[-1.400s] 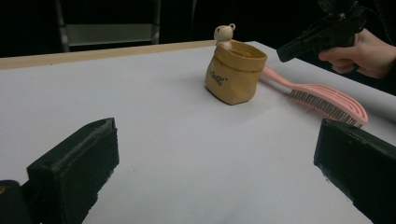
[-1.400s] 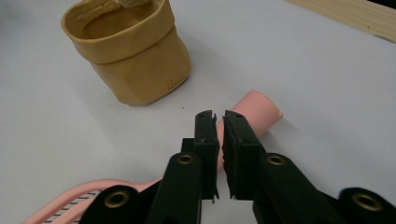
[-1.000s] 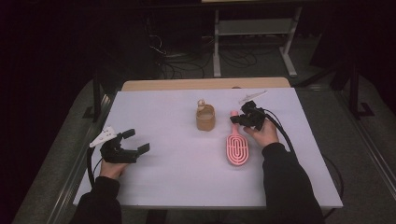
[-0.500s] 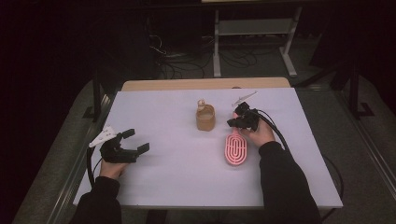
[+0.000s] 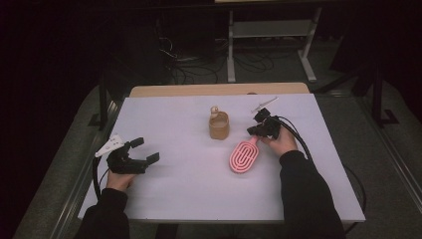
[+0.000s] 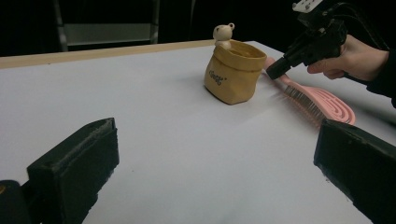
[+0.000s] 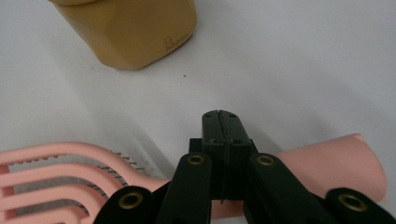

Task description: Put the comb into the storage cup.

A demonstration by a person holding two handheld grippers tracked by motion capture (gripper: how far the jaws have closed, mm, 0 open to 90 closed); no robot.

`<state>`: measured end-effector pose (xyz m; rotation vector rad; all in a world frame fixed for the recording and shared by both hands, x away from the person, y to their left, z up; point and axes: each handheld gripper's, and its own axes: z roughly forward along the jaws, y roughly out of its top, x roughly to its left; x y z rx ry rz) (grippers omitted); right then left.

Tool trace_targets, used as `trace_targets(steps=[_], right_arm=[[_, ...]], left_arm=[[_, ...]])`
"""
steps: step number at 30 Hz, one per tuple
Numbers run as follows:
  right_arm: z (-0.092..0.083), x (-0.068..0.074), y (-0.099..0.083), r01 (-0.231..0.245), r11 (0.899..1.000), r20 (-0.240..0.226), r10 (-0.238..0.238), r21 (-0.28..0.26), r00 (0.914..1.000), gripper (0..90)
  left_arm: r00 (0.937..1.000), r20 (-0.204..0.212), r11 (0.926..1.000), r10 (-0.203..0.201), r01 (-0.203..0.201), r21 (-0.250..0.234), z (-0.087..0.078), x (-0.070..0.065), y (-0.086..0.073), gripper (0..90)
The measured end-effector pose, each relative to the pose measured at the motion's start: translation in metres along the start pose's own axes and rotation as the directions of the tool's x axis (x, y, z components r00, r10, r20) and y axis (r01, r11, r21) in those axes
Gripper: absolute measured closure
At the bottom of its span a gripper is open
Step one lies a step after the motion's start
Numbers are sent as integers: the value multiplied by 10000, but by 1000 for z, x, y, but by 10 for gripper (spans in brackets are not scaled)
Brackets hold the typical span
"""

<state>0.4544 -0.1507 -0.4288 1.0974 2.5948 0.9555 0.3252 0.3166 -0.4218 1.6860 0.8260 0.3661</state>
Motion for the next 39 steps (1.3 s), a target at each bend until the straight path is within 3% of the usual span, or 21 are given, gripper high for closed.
trace_targets(steps=[19,39], right_arm=[[-11,-12,-16,-157,9986,309,142,512,9994,889],[-18,-17,-29,-266,9963,259,245,822,9994,889]], left_arm=[[10000,-18,10000,-9,9,18,0,0,0,0],[10000,-11,10000,-8,8,66,1,0,-1,0]])
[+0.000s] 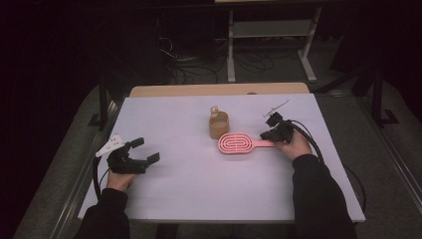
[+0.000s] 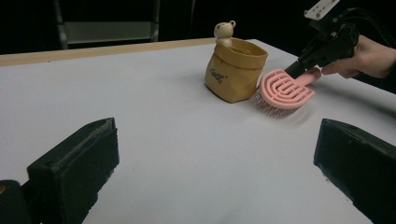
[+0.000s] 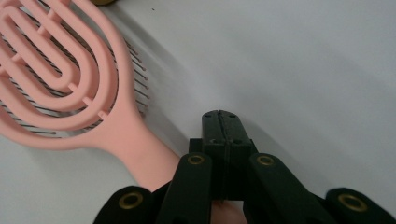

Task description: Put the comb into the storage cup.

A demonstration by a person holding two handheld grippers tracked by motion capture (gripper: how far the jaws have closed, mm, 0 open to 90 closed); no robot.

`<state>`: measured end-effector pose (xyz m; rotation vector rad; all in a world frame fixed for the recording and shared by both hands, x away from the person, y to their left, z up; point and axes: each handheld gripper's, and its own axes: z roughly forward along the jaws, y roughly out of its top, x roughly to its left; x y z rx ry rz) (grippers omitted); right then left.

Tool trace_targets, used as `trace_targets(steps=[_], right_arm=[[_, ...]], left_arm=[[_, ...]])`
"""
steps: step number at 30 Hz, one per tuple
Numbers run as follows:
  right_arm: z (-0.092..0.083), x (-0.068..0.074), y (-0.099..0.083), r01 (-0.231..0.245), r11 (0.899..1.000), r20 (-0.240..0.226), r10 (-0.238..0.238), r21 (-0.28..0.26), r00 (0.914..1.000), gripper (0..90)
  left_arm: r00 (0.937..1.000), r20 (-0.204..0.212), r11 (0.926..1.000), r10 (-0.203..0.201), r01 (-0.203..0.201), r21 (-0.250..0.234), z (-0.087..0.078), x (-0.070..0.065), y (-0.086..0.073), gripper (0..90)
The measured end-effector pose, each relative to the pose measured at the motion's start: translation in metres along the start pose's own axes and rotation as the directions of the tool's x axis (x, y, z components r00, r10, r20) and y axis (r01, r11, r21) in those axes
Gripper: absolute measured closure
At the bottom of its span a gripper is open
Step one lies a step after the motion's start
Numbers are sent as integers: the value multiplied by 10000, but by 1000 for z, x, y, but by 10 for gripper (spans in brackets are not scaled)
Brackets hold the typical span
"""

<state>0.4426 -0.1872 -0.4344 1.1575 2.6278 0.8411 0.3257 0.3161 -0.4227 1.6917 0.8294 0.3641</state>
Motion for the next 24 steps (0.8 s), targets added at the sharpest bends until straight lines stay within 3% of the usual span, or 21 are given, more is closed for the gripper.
trace_targets(steps=[24], right_arm=[[-11,-5,-18,-205,9994,-50,206,296,9998,889]], left_arm=[[10000,4,10000,0,0,41,1,0,0,0]])
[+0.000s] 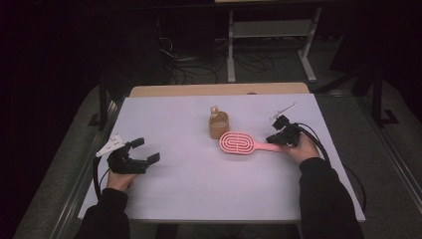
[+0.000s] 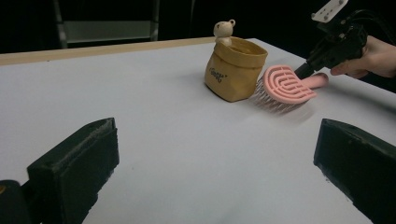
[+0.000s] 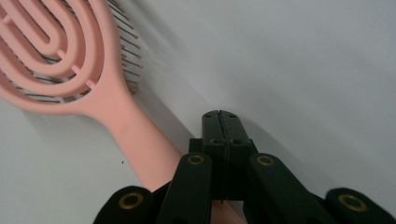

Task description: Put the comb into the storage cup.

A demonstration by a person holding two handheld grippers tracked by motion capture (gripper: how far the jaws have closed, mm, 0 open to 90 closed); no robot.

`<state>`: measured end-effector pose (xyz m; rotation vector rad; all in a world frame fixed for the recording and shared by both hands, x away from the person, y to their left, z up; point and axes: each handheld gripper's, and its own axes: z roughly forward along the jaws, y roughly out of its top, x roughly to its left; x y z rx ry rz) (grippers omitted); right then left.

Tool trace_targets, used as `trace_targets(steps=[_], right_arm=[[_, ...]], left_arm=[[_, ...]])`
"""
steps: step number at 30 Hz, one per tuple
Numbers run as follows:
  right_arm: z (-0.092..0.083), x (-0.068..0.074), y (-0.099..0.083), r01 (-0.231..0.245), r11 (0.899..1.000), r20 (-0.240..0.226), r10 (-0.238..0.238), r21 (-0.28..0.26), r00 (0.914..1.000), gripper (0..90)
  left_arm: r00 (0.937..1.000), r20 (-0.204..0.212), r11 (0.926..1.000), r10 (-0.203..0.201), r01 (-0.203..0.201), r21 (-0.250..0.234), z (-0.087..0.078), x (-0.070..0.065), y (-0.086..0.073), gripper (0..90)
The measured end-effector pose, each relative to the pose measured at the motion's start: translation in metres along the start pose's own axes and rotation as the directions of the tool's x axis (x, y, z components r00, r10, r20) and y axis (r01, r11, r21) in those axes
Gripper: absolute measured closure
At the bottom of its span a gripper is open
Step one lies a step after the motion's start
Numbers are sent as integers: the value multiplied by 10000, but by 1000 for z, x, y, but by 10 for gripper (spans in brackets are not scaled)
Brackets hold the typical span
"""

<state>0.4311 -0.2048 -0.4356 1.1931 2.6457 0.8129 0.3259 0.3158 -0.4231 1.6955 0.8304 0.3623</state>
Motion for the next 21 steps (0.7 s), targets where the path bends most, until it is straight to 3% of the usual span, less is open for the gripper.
trace_targets(steps=[14,21], right_arm=[[-14,5,-10,166,9998,52,-166,83,9998,889],[-25,9,-9,323,9993,106,-321,-160,9994,889]], left_arm=[[10000,17,10000,15,-15,62,1,-1,0,0],[10000,19,10000,10,-10,62,1,-1,0,0]])
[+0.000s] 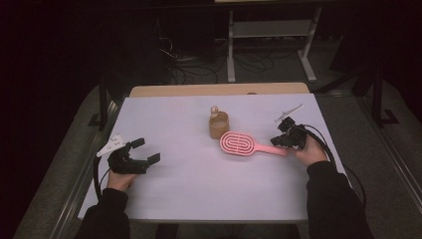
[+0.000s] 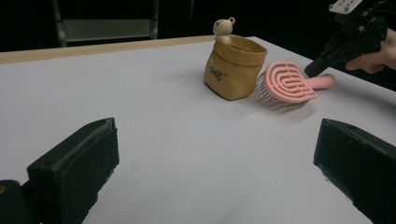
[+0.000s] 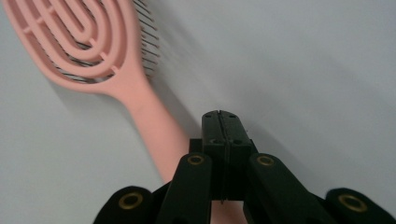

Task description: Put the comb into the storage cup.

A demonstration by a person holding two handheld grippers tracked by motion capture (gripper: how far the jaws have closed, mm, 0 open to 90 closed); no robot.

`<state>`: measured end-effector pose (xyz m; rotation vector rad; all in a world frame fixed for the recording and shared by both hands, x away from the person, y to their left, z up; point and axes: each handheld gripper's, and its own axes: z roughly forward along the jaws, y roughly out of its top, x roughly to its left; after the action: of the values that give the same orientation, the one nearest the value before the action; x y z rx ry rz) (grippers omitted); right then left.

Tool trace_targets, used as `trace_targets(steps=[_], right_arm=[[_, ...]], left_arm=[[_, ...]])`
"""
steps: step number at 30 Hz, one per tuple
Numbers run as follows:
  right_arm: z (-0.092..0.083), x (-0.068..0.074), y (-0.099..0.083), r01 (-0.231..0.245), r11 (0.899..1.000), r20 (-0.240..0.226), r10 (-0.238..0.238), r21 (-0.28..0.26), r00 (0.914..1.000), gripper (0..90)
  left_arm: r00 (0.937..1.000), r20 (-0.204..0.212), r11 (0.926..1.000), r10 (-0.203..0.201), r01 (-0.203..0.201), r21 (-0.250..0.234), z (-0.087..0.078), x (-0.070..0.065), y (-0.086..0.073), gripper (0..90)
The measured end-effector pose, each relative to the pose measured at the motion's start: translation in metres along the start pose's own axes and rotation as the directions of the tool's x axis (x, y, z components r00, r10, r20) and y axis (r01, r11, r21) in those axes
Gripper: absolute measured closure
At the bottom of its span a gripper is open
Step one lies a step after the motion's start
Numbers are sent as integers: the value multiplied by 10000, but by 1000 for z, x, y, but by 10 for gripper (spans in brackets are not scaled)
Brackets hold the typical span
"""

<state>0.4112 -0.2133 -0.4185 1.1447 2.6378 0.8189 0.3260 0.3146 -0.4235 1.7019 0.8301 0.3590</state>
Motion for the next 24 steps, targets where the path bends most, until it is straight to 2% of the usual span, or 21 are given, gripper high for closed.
trace_targets(steps=[15,24], right_arm=[[-24,6,12,610,9978,42,-609,-265,9981,888],[-33,11,24,1195,9926,-111,-1197,-212,9927,885]], left_arm=[[10000,13,10000,29,-29,22,1,0,0,0],[10000,11,10000,37,-37,9,0,0,0,0]])
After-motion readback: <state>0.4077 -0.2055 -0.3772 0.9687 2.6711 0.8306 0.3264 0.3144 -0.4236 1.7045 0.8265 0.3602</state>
